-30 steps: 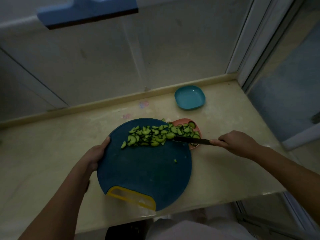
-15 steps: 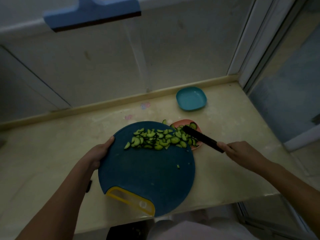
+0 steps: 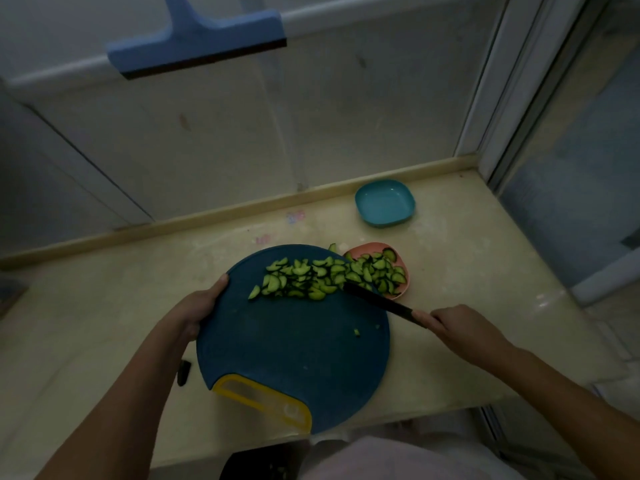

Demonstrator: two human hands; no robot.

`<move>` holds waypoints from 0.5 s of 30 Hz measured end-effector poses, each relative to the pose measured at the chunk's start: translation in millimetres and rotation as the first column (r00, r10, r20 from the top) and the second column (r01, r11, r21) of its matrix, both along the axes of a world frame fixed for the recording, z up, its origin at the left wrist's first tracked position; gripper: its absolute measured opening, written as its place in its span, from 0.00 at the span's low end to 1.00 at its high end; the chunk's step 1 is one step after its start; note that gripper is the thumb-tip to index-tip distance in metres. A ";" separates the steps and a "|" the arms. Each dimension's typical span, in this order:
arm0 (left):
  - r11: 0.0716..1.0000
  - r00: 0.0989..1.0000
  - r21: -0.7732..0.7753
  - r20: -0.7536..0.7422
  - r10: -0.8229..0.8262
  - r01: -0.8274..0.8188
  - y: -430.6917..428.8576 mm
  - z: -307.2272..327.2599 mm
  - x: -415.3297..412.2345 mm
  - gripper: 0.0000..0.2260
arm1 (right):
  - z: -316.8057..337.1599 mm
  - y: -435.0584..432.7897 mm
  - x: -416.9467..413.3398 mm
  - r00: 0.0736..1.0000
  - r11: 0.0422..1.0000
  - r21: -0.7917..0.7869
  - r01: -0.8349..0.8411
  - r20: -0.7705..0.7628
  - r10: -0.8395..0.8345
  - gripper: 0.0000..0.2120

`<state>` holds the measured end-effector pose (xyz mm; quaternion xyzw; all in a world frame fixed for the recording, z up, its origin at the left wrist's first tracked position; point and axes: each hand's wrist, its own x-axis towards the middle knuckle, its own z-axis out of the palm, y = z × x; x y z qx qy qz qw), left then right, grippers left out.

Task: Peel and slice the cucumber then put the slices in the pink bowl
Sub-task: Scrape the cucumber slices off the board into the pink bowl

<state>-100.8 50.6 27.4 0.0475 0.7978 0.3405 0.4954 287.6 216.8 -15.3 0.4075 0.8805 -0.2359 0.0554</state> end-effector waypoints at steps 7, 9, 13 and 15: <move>1.000 1.000 -0.008 -0.009 0.026 -0.026 -1.2 -4.1 2.6 0.24 | -8.6 4.7 13.4 0.994 0.994 0.024 0.104 0.026 -0.104 0.31; 1.000 0.999 -0.010 -0.015 0.029 -0.029 -2.1 -6.1 -0.1 0.24 | -9.8 7.6 18.2 0.987 0.987 0.002 0.163 0.008 -0.163 0.36; 1.000 1.000 0.001 -0.010 0.015 -0.015 0.8 -8.3 -2.9 0.24 | -8.2 7.1 22.6 0.974 0.974 -0.054 0.221 -0.041 -0.223 0.53; 1.000 1.000 0.006 -0.012 0.010 -0.010 2.2 -8.4 -5.5 0.25 | -5.9 4.0 21.4 0.968 0.970 -0.069 0.234 -0.070 -0.239 0.53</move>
